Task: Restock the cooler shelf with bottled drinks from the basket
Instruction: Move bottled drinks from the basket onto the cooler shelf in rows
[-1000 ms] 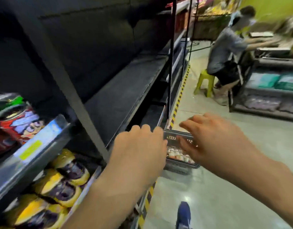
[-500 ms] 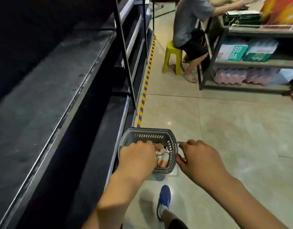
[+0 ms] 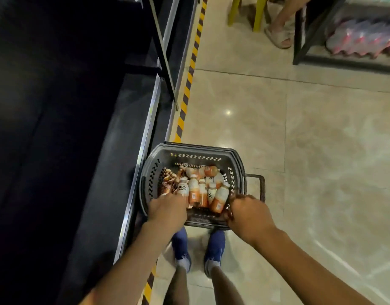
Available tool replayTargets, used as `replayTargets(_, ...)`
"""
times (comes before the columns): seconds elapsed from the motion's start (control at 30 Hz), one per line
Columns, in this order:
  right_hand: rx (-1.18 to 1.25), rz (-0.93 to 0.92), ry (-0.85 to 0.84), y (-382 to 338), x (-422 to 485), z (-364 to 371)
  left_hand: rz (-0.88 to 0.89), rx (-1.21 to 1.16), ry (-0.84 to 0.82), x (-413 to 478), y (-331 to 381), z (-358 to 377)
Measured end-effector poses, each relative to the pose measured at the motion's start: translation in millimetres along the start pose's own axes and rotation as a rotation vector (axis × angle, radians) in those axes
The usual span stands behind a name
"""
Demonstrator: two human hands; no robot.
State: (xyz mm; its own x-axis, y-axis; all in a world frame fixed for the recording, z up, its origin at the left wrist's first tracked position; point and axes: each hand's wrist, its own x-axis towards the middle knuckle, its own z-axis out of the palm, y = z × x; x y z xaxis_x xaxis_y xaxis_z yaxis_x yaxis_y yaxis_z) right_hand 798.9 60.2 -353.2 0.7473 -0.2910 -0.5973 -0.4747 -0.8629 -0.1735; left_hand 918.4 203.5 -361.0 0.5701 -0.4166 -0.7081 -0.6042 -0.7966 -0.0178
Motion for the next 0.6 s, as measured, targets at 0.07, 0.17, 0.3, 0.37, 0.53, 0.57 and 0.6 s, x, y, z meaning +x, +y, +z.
replayTargets(0.07, 0.024, 0.039, -0.052, 9, 42, 38, -0.001, 0.010, -0.067, 46, -6, 33)
replayTargets(0.17, 0.027, 0.085, -0.121, 17, 101, 100, 0.043, 0.018, -0.107, 114, -11, 82)
replayTargets(0.3, -0.008, 0.128, -0.186, 21, 170, 175, 0.098, 0.016, -0.109, 204, -4, 140)
replayTargets(0.37, 0.037, 0.188, -0.178, 25, 202, 210, 0.077, -0.023, -0.092, 247, -2, 171)
replayTargets(0.53, 0.698, 0.657, -0.050, 54, 270, 294, -0.135, -0.164, -0.042, 330, -8, 256)
replayTargets(0.57, 0.795, 0.755, -0.030, 60, 281, 308, -0.207, -0.240, -0.034, 344, -9, 272)
replayTargets(0.6, 0.853, 0.816, -0.017, 64, 291, 321, -0.292, -0.358, -0.032, 357, -10, 288)
